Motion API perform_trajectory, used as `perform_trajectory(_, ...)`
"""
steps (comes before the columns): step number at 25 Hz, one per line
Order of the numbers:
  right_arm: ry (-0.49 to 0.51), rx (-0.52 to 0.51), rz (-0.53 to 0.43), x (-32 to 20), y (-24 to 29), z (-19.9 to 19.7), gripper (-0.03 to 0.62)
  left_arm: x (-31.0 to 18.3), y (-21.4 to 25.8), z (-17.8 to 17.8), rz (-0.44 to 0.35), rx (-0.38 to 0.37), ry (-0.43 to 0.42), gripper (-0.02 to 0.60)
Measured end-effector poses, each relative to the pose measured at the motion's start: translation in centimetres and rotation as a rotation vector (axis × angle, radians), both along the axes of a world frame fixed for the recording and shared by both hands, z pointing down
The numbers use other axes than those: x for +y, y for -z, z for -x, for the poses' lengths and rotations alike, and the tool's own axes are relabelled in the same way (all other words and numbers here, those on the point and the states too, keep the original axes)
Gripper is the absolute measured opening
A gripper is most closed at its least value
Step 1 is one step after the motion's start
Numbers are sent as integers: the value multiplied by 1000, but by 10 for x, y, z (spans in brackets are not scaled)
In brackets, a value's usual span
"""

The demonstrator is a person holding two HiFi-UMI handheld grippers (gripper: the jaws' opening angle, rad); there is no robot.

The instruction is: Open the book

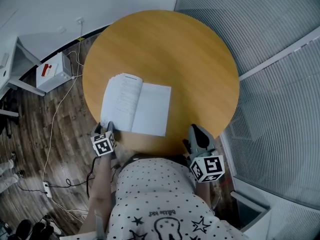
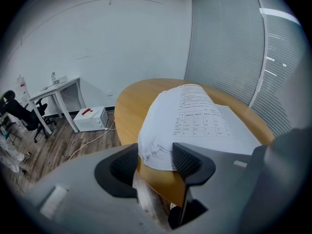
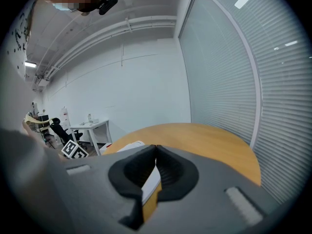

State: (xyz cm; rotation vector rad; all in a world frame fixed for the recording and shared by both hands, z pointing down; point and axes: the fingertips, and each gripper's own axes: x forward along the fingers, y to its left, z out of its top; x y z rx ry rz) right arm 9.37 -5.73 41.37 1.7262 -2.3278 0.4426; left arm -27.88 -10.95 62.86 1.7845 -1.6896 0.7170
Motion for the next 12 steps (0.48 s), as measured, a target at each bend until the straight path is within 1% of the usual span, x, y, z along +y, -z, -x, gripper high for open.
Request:
perform_trajectory(7, 11, 3, -6, 1, 2, 3, 5, 3, 7, 5, -21, 10, 18, 235)
perform_trajectory(10, 11, 0, -8, 5, 0, 3, 5, 5, 12, 6, -42, 16, 27, 235)
perform_trajectory(11, 10, 0, -9, 6, -1, 3, 5, 6, 14, 6, -52, 18, 27, 230)
perform_trajectory(12, 10, -1, -10, 8, -2, 3, 5, 7, 16, 7, -62, 17, 28, 203)
